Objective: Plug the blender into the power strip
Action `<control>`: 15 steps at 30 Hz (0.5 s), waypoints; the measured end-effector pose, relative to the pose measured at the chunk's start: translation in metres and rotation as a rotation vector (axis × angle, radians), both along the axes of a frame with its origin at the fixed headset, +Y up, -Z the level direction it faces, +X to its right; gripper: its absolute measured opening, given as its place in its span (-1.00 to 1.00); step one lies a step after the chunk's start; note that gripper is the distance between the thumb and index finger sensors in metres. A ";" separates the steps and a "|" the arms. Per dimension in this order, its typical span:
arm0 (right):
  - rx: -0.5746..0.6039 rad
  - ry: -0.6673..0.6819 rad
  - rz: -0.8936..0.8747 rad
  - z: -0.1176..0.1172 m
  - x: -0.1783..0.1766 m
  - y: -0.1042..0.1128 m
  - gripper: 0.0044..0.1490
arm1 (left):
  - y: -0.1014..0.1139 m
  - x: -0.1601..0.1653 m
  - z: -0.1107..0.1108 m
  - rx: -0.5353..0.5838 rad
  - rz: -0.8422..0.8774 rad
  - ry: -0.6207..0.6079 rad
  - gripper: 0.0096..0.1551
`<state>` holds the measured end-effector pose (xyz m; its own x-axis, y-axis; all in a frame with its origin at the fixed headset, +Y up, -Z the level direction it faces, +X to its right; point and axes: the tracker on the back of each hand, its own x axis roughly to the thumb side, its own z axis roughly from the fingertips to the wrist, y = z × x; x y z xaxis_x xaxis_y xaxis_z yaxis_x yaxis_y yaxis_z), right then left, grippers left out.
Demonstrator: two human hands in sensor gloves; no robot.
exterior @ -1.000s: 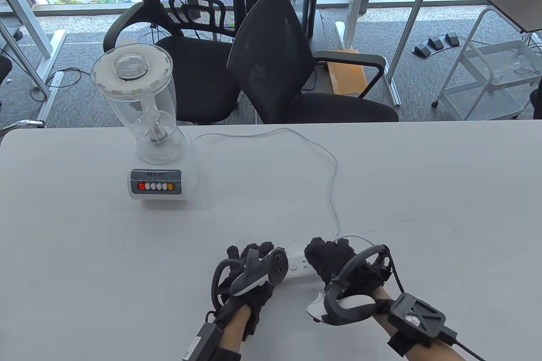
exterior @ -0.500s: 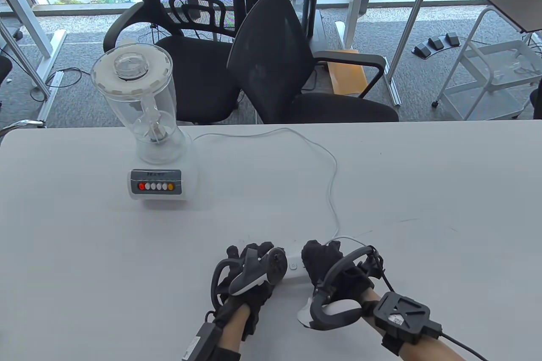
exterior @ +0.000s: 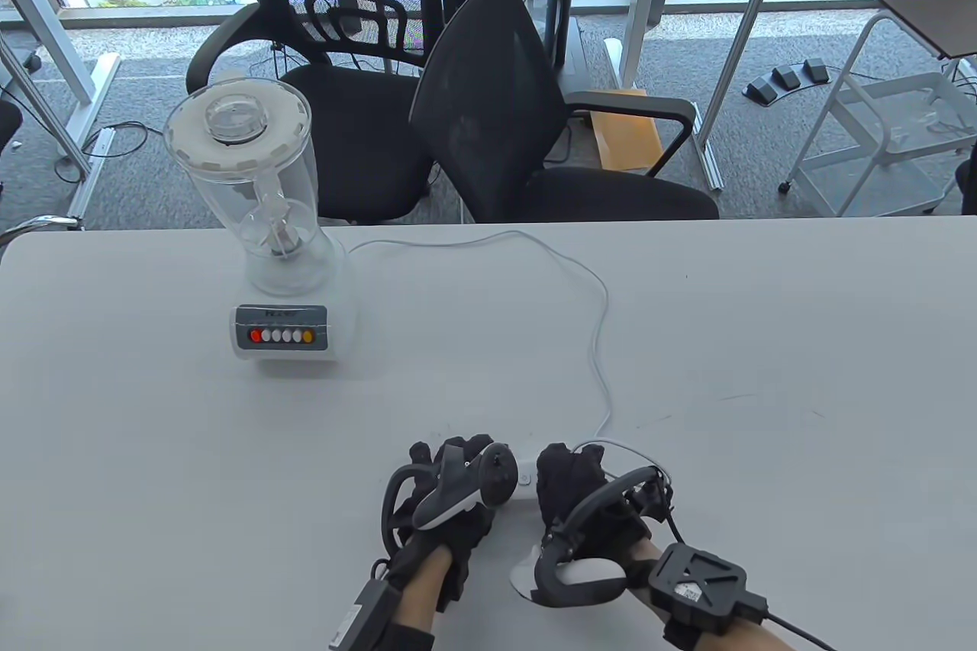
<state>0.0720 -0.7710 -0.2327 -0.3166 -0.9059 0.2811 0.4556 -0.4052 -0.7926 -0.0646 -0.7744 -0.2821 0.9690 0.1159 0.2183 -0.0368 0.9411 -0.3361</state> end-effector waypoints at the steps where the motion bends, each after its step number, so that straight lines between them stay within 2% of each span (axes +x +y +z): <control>1: -0.010 -0.013 -0.004 -0.001 -0.001 -0.001 -0.37 | 0.000 0.000 0.000 0.005 -0.008 -0.002 -0.27; 8: -0.076 -0.138 0.039 0.004 0.008 -0.004 -0.27 | 0.000 0.001 0.002 0.005 -0.034 -0.012 -0.26; 9: -0.108 -0.168 0.027 0.005 0.012 0.000 -0.22 | 0.001 0.001 0.002 0.003 -0.037 -0.015 -0.25; 12: -0.294 -0.195 -0.157 0.009 0.025 0.024 -0.06 | 0.002 0.001 0.005 0.002 -0.073 -0.030 -0.20; 15: -0.310 -0.248 -0.316 0.012 0.029 0.054 0.00 | 0.003 -0.001 0.005 0.000 -0.074 -0.026 -0.16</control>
<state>0.1009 -0.7168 -0.2206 -0.6528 -0.6412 0.4033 0.4321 -0.7525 -0.4970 -0.0657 -0.7711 -0.2772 0.9690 0.0443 0.2432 0.0414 0.9408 -0.3365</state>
